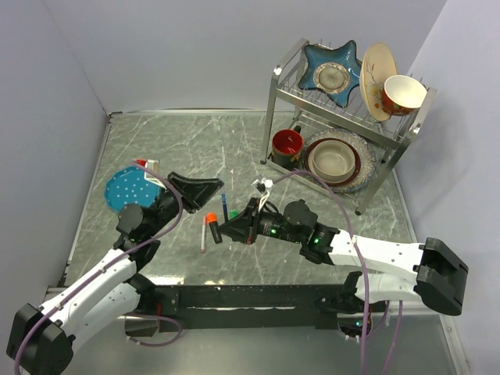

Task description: Insert the pens into the pen caps

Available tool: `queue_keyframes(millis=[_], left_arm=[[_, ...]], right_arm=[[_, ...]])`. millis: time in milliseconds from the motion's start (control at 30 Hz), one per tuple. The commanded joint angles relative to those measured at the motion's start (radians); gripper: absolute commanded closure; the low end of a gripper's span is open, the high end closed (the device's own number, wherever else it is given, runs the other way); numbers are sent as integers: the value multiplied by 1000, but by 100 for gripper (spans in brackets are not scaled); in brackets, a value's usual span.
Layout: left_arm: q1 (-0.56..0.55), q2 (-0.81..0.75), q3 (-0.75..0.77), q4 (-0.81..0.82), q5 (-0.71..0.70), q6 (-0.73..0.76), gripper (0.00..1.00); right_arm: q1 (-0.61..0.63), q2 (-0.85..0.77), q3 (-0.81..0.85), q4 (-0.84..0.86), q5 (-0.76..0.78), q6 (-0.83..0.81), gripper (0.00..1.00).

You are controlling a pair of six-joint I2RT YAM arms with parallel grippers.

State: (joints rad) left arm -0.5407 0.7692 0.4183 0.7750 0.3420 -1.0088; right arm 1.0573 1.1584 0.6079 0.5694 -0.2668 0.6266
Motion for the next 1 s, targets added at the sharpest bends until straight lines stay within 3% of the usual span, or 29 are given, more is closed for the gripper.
queue_keyframes(millis=[0,267,433,467,567,600,633,800,967], left_arm=[[-11,-37,-24,20,-5,-4,99],[-30,-87,-73,-19,-1,13,99],[-34,-120,-81,-75,-11,38,91],[-35,-131,-81,-86,-9,42,88],[-35,-151,-67,-133,-8,61,66],[-35,-156,-53,-147,-14,64,53],[-35,-160,-47,-154,-14,67,48],[-35,-173,-15,-148,2,53,32],[-35,-140,33,-209,20,82,28]], right_arm=[[6,-34,70,11,41,-34,100],[1,-14,124,-14,72,-53,100],[-3,12,176,-65,55,-65,100],[-5,15,179,-72,54,-70,100],[-3,6,176,-75,55,-87,100],[-5,6,174,-80,54,-91,100],[-3,3,168,-82,52,-99,100],[-2,-20,135,-74,35,-91,100],[-3,-37,98,-62,29,-82,100]])
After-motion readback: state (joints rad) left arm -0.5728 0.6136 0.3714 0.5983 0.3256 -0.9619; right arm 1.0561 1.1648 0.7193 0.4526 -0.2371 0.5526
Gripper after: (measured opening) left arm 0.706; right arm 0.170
